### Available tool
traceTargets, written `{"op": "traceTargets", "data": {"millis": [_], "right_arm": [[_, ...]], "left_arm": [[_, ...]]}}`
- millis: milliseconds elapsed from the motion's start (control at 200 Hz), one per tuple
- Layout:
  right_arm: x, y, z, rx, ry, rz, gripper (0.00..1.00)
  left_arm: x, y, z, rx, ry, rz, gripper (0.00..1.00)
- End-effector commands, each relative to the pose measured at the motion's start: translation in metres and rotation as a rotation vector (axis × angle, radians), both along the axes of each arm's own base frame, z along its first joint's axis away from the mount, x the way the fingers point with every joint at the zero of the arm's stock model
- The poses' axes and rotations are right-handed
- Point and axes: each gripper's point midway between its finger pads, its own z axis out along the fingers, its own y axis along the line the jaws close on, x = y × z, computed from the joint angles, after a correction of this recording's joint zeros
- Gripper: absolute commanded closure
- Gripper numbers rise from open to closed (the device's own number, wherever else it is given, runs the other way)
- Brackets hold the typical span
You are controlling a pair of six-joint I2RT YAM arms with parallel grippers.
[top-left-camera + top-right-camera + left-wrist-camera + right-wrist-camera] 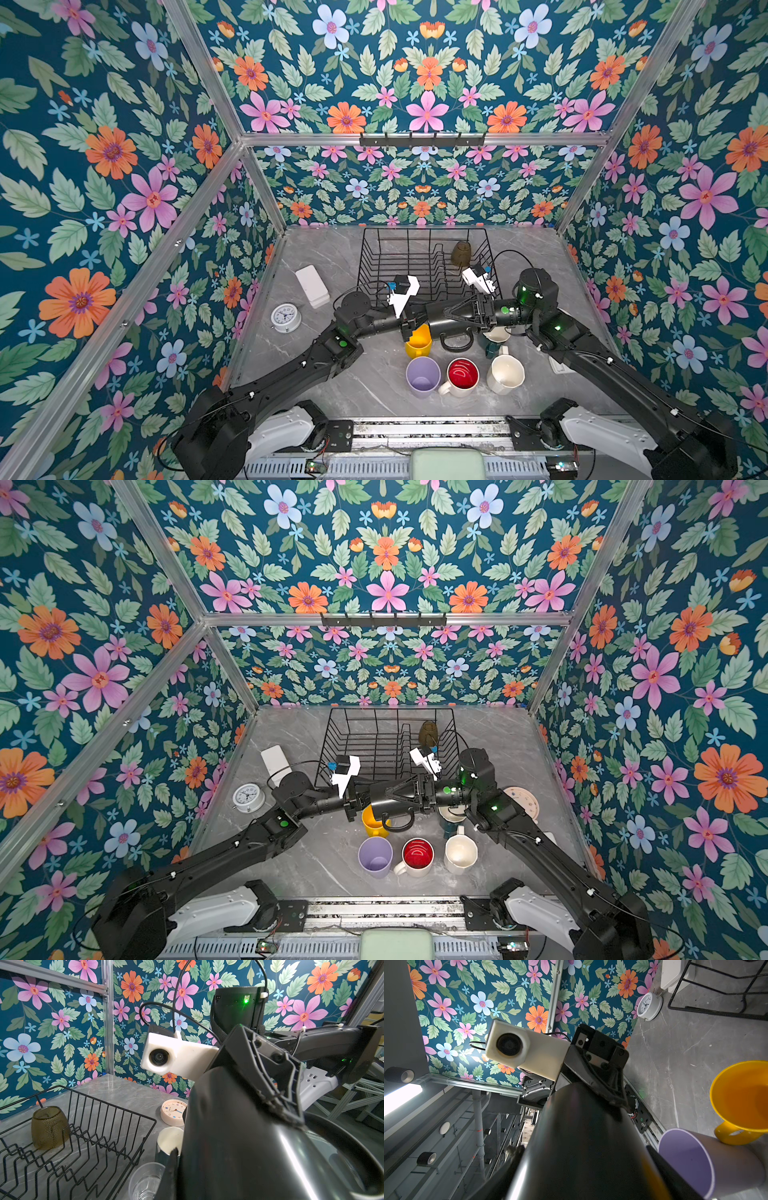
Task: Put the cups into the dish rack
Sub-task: 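Open the left gripper and release the black mug to the right gripper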
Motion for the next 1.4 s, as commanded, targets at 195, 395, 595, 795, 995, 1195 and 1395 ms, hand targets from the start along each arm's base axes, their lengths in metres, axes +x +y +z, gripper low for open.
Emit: {"op": "traceTargets", "data": {"millis": [195,395,595,795,995,1195,1395], "right_arm": [[0.006,0.001,-0.009,-0.031,0.041,-0.039,1.00],[0.010,0.001,-0.003,-0.029,0.034,-0.057,1.00],[0.013,0.001,0.006,-0.024,0.010,-0.078,1.00],[0.015,0.000,0.012,-0.022,-0.011,-0.087,1.00],[0.014,-0.001,0.022,-0.011,-0.033,-0.101,1.00],[0.015,-0.005,0.032,-0.014,-0.056,-0.123,1.00],[0.018,-0.019,0.038,-0.041,-0.074,-0.170,1.00]], "left_arm": [[0.007,0.005,0.036,-0.115,-0.072,0.060,1.00],[0.011,0.005,0.037,-0.110,-0.067,0.078,1.00],[0.013,0.008,0.038,-0.109,-0.067,0.104,0.95],[0.016,0.010,0.041,-0.104,-0.074,0.125,0.79],[0.016,0.011,0.040,-0.092,-0.077,0.135,0.57],[0.019,0.014,0.038,-0.082,-0.076,0.162,0.36],[0.031,0.027,0.031,-0.055,-0.066,0.274,0.18]]}}
